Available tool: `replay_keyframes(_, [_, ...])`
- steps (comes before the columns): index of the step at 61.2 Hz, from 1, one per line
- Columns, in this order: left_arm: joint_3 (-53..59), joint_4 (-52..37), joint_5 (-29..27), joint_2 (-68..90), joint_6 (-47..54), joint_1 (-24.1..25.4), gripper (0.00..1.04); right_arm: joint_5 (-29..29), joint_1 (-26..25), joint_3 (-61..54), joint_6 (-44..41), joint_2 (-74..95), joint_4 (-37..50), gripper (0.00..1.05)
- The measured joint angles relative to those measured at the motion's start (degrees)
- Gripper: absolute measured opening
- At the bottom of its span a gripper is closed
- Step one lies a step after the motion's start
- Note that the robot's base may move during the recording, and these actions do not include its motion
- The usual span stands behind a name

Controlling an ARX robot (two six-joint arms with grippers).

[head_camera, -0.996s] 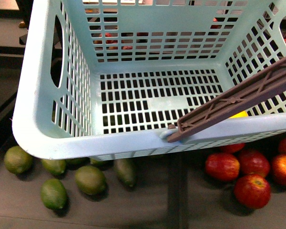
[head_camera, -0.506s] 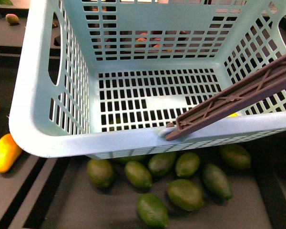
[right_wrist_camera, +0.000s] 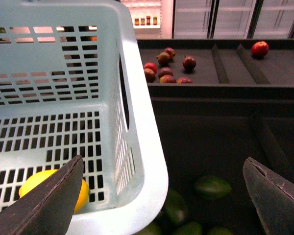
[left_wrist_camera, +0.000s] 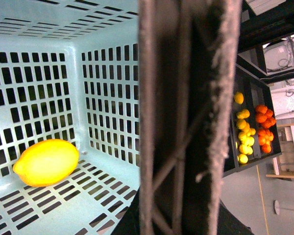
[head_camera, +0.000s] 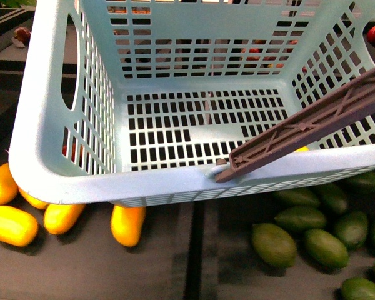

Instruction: Pick lemon and mango into basket

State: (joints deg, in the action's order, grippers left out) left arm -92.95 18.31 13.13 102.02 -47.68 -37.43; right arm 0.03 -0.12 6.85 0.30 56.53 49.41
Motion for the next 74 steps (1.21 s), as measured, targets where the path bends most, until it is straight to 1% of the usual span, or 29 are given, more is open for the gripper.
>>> replay_keyframes(66, [0.0,0.0,0.2,0.0,0.1,0.3,0.05,-0.4,0.1,0.0,0.0,0.0,0.0,0.96])
replay_keyframes(74, [0.0,0.0,-1.5,-0.1,0.5,1.1,0.04,-0.2,0.2,0.0,0.0,0.0,0.0,0.96])
